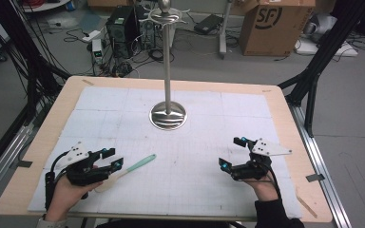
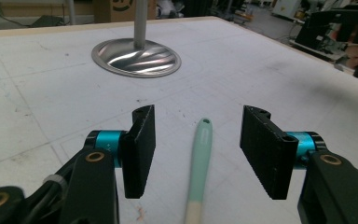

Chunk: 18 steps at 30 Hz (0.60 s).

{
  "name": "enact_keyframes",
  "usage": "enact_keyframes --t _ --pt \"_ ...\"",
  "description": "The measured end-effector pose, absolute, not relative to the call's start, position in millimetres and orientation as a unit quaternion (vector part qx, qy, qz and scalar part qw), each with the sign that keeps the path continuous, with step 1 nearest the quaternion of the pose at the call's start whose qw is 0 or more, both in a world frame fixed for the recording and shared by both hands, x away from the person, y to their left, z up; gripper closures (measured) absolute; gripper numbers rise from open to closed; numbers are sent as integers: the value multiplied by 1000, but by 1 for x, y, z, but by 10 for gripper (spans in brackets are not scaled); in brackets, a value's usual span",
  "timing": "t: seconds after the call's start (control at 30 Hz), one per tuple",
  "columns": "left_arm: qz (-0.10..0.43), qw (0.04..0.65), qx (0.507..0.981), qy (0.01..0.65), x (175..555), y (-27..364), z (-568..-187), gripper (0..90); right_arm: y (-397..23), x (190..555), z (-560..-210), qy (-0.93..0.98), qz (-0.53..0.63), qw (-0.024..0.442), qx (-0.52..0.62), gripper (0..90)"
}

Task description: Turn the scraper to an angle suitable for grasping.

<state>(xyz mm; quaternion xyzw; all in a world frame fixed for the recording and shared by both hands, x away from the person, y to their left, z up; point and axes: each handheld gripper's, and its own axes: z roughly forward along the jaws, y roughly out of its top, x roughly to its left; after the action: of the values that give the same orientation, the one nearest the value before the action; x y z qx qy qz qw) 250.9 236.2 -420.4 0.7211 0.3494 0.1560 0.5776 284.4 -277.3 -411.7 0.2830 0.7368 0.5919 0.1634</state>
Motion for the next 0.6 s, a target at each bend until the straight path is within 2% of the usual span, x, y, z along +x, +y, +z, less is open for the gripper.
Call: enact_keyframes --t 0.17,0.23,0.27,0.6 --pt "132 586 716 357 247 245 -419 294 -276 285 -413 741 587 160 283 3" --pt "121 592 713 355 247 245 -418 172 -276 285 -413 741 588 160 283 3" --pt "120 596 712 352 246 244 -418 142 -277 285 -412 740 589 159 283 3" --pt "134 592 728 317 243 240 -415 150 -278 285 -412 740 588 162 283 3"
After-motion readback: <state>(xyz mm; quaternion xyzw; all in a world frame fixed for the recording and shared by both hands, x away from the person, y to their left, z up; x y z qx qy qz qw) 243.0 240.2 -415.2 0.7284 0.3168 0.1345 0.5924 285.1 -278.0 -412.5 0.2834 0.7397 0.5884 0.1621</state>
